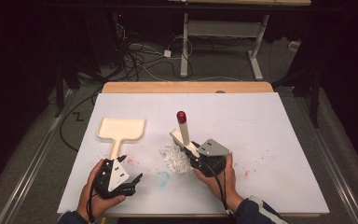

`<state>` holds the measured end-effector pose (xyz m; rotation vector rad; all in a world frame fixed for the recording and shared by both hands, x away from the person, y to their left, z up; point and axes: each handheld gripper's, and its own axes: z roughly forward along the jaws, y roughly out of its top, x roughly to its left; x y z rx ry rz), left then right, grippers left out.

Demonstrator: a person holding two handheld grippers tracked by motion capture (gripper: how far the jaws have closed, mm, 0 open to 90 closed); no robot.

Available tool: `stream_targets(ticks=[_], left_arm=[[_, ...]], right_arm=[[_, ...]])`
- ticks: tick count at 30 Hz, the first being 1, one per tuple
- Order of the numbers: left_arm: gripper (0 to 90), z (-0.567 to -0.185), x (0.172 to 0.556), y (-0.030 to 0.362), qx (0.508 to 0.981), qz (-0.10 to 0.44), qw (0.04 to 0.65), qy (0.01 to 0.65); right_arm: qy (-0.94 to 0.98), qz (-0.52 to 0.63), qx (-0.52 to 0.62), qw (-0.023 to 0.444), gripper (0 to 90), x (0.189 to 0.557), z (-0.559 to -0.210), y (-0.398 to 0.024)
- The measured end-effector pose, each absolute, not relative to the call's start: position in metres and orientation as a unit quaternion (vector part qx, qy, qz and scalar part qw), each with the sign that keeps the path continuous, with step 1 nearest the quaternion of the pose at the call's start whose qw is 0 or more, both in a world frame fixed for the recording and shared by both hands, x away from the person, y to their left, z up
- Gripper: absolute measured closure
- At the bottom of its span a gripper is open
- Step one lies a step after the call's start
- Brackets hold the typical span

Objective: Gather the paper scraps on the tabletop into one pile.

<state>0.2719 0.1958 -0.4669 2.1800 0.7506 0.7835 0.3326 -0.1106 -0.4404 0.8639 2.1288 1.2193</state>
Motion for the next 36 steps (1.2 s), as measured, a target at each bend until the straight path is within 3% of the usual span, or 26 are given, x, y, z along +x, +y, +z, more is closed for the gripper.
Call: stream_targets(ticks=[20,27,36], left_arm=[[19.1,-0.470,0.271,0.187,0.854,0.294,0.334,0.270],[19.1,-0.470,0.272,0.186,0.856,0.292,0.332,0.269],[19.1,-0.470,0.272,0.184,0.859,0.291,0.330,0.263]], right_arm=[[0.777,0.453,0.323,0.295,68.3,0.335,-0.411,-0.179],[0.780,0.474,0.322,0.252,68.3,0.332,-0.411,-0.207],[0.819,0.464,0.270,0.202,68.4,0.325,-0.416,-0.188]])
